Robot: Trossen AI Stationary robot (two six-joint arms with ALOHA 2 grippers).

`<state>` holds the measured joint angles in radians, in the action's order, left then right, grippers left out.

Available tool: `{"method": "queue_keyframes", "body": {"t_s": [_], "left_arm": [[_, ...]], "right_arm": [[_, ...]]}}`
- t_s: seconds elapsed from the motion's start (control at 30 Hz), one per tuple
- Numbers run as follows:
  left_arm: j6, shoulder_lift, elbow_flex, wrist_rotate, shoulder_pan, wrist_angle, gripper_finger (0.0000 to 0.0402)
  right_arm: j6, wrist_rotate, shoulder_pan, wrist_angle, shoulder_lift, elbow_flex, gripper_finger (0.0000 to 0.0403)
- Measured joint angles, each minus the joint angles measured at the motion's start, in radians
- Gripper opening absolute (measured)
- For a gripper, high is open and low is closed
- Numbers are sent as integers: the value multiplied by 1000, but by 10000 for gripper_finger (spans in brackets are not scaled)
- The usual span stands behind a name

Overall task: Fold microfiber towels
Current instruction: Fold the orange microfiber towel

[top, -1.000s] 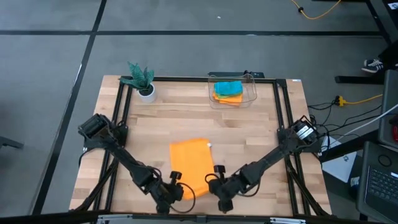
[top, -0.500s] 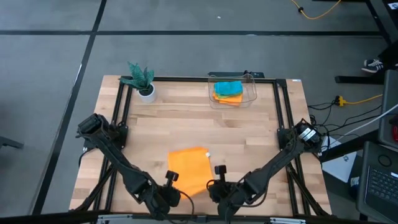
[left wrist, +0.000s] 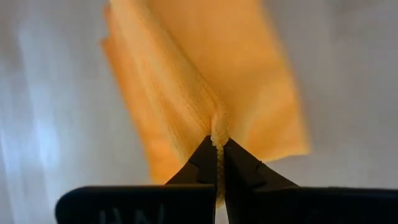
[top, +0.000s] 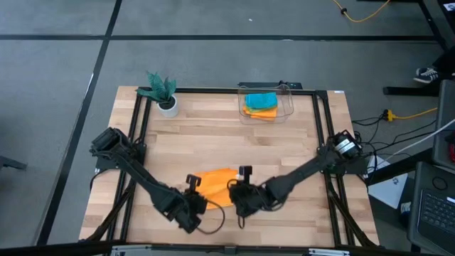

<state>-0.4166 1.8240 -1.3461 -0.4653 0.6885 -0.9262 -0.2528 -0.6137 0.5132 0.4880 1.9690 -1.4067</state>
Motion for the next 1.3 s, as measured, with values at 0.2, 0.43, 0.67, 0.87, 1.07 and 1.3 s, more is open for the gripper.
{"method": "queue_keyframes", "body": {"t_s": [0.2, 0.43, 0.67, 0.87, 1.07, 1.3], "left_arm": [[0, 0, 109, 11, -75, 13, 0], [8, 0, 157, 77, -111, 73, 0], [7, 0, 167, 55, -139, 70, 17], [1, 0, 167, 24, -147, 68, 69], [0, 0, 167, -114, -153, 23, 123], [-104, 0, 167, -169, -170, -100, 147]], "right_arm": [[49, 57, -76, -154, 0, 98, 4], [79, 120, -135, -281, -2, 173, 4], [59, 121, -165, -295, -2, 184, 55], [46, 133, -172, -291, -2, 184, 99], [48, 75, -172, -292, -2, 184, 134], [48, -23, -172, -262, -2, 152, 142]]}}
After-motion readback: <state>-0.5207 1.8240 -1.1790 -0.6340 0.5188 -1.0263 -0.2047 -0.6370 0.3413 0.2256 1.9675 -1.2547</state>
